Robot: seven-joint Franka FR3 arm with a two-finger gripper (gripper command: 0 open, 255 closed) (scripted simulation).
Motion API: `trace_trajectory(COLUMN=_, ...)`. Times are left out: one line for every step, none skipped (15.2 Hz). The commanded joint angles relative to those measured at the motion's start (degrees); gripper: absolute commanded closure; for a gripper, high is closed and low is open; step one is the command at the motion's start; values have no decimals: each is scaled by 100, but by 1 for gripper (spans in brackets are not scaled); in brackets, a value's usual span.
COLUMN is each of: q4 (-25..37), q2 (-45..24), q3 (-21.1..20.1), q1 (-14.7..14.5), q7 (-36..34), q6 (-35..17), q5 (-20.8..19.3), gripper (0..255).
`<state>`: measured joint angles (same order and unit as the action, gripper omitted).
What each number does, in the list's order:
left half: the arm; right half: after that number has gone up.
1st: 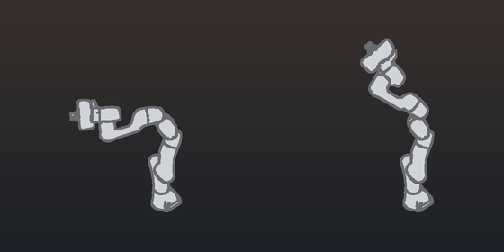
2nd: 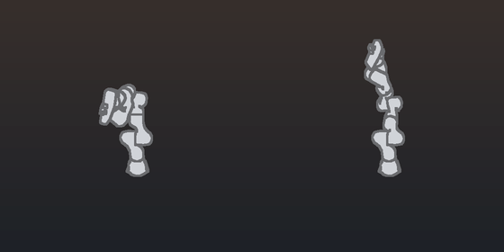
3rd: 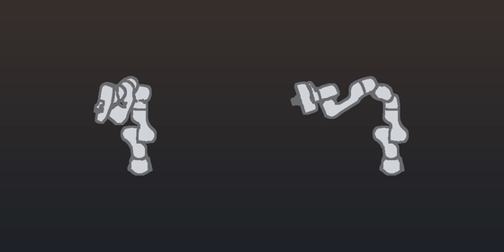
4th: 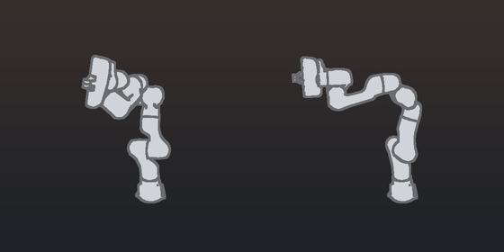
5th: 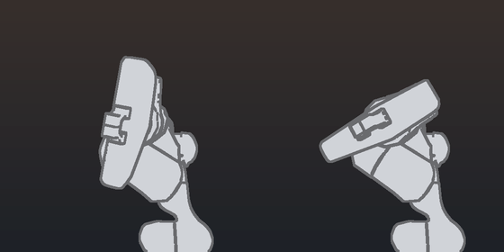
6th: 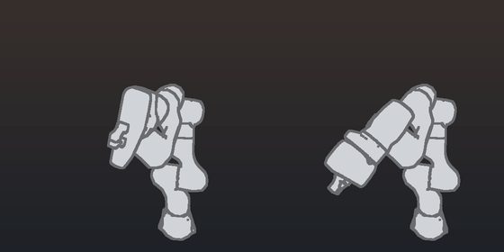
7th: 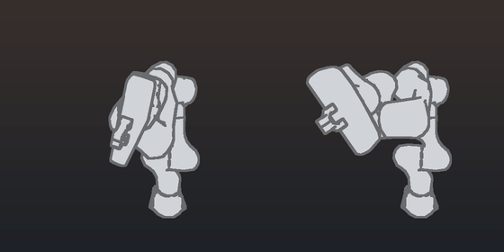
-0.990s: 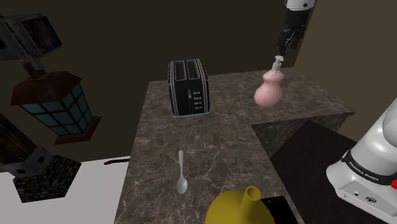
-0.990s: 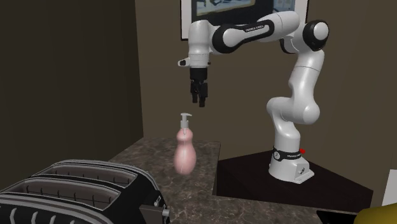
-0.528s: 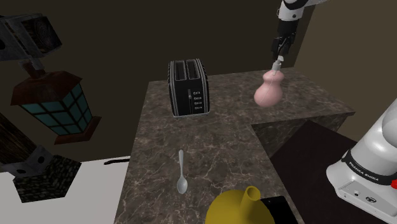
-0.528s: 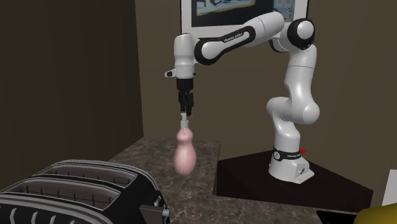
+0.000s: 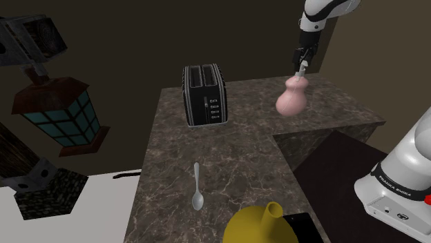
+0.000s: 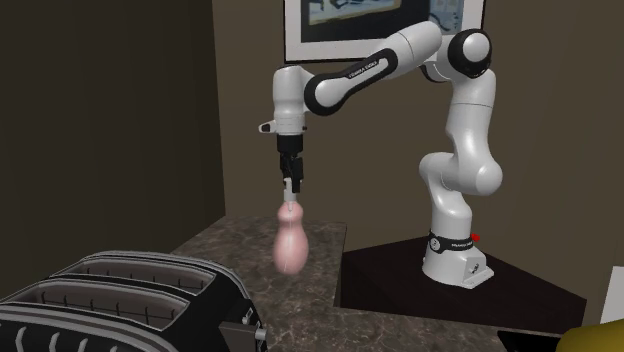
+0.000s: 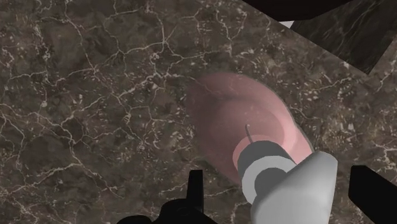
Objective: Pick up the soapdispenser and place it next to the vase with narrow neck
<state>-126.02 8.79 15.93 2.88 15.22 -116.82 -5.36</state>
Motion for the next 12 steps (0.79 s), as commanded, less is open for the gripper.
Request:
trace_trajectory(q4=-18, q2=-4, q3=1, q1=1, q7=1, q6=-24, q5=0, gripper=0)
trace_trajectory(q4=-18, q2=-4, q3=1, q1=1, q7=1, q6=-24, q5=0, gripper=0)
trace_trajectory(q4=-18, q2=-4, q3=1, q1=1, q7=1, q6=-24, q5=0, gripper=0)
trace_trajectory(q4=-18, q2=-4, q3=1, q1=1, q7=1, q6=-24, q5=0, gripper=0)
trace_trajectory(q4=-18, q2=-4, q3=1, q1=1, q7=1, q6=-24, q5=0, gripper=0)
trace_trajectory(q4=-18, q2=-4, q3=1, q1=1, q7=1, q6=-24, q5=0, gripper=255)
trace_trajectory(q4=-17, q2=-4, q3=1, q1=1, q7=1, q6=-23, q5=0, gripper=255)
trace_trajectory(q4=-17, q2=-4, q3=1, q1=1, q7=1, q6=-23, q5=0, gripper=255)
trace_trajectory(q4=-17, q2=-4, q3=1, q1=1, q7=1, q6=-23, q5=0, gripper=255)
trace_trajectory(q4=-17, q2=-4, q3=1, q1=1, q7=1, q6=-23, q5=0, gripper=255)
trace_trajectory(q4=-17, q2=-4, q3=1, q1=1, q7=1, q6=-23, q5=0, gripper=255)
trace_trajectory(q4=-17, q2=-4, q3=1, q1=1, q7=1, q6=-23, q5=0, gripper=255)
